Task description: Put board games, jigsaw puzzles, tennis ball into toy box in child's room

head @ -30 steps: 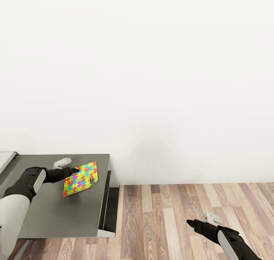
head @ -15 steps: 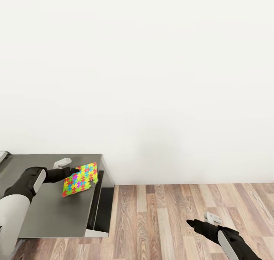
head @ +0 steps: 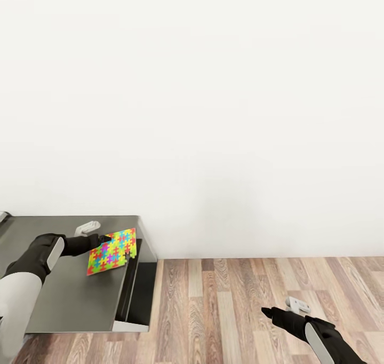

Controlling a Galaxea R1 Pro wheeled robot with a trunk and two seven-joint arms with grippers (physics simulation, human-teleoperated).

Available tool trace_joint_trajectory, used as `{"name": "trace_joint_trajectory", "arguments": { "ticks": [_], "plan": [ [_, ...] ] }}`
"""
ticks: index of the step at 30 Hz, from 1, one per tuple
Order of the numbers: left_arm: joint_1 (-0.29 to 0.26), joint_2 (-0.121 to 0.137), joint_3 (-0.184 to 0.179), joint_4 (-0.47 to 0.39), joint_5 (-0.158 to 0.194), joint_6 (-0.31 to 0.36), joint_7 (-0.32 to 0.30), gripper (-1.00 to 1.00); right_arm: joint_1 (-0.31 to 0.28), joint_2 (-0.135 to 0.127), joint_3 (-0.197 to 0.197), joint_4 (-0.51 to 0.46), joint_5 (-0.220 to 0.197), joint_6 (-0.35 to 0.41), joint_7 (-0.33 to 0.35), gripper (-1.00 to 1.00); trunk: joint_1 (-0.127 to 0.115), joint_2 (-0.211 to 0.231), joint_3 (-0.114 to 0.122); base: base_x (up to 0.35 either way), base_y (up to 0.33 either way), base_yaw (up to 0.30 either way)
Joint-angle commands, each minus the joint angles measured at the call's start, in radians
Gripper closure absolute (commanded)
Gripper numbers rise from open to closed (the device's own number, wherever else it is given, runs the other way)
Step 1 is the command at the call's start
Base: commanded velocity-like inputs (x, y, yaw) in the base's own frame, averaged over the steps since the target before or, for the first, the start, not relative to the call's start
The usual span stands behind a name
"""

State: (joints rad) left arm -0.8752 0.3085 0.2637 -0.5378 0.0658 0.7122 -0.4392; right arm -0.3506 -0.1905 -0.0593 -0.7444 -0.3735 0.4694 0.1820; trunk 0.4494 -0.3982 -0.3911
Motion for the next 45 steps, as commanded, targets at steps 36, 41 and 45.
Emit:
{"name": "trace_joint_trajectory", "arguments": {
  "ticks": [36, 41, 45],
  "plan": [
    [-0.001, 0.003, 0.005, -0.003, 0.01, 0.009, -0.001, -1.0, 0.0, 0.005, -0.004, 0.004, -0.002, 0.005, -0.009, -1.0, 0.001, -0.002, -0.002, -0.005, -0.041, 0.0],
    [-0.001, 0.003, 0.005, -0.004, 0.009, 0.009, -0.001, -1.0, 0.0, 0.005, -0.004, 0.004, -0.002, 0.005, -0.009, -1.0, 0.001, -0.002, -0.002, 0.0, -0.109, 0.0],
    [-0.001, 0.004, 0.005, -0.004, 0.009, 0.009, -0.001, -1.0, 0.0, 0.004, -0.003, 0.004, -0.002, 0.005, -0.009, -1.0, 0.001, -0.002, -0.002, 0.0, -0.031, 0.0]
  ]
}}
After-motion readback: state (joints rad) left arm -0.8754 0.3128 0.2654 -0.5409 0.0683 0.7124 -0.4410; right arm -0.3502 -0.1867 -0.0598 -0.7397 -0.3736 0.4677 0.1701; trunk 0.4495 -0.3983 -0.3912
